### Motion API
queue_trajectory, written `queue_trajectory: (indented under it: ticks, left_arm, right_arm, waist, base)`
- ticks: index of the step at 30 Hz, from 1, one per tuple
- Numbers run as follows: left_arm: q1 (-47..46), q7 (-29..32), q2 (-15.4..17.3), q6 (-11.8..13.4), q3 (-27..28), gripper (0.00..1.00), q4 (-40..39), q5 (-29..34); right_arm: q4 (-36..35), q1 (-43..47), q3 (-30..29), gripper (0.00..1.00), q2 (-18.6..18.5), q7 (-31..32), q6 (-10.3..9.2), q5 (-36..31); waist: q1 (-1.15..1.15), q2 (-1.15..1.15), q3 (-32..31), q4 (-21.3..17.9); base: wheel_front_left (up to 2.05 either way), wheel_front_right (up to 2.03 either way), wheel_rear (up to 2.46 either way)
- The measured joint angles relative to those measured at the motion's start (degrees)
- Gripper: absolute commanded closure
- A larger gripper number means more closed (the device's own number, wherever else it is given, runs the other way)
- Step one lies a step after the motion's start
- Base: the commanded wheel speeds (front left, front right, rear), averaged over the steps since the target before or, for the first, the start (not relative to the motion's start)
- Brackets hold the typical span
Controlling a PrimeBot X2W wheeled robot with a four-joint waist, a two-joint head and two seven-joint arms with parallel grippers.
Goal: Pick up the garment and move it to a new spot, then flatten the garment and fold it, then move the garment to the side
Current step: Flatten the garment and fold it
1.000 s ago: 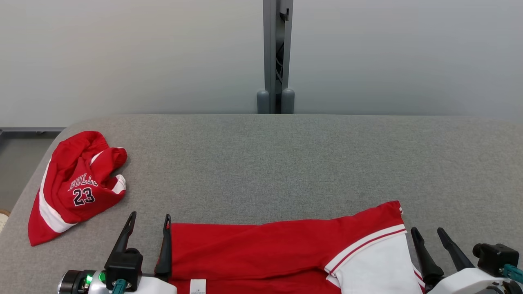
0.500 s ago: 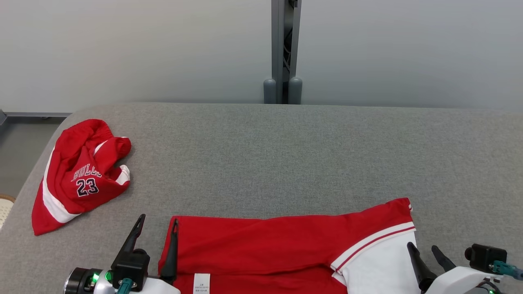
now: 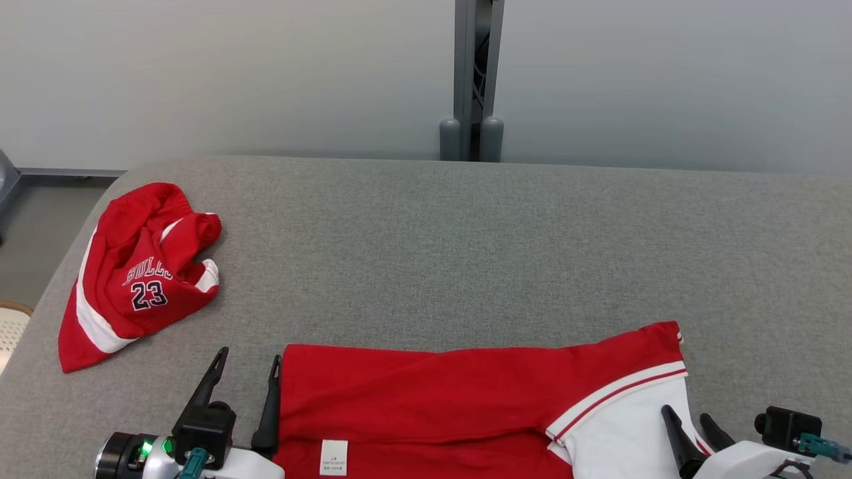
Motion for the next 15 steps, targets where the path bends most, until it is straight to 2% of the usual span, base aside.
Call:
queue_trajectory:
  ticks: [13, 14, 15]
  left_arm:
    - [-0.36, 0.01, -0.26, -0.08, -0.03, 0.0, -0.01, 0.34]
    - [-0.41, 0.0, -0.27, -0.08, -0.05, 0.0, 0.03, 0.34]
    - [-0.49, 0.0, -0.27, -0.08, -0.04, 0.0, 0.07, 0.34]
  right_arm:
    - [4.7, -4.36, 6.69, 0.0, 0.24, -2.08, -0.01, 3.3]
    - [4.76, -4.6, 7.12, 0.05, 0.32, -2.24, -0.01, 3.8]
    - [4.8, -4.78, 7.49, 0.17, 0.41, -2.35, -0.02, 4.38]
  waist:
    - [0.0, 0.0, 1.89, 0.57]
    - [0.0, 0.0, 1.99, 0.69]
    - [0.0, 0.0, 2.07, 0.81]
  base:
    - [0.0, 0.0, 0.0]
    - [0.0, 0.0, 0.0]
    - [0.0, 0.0, 0.0]
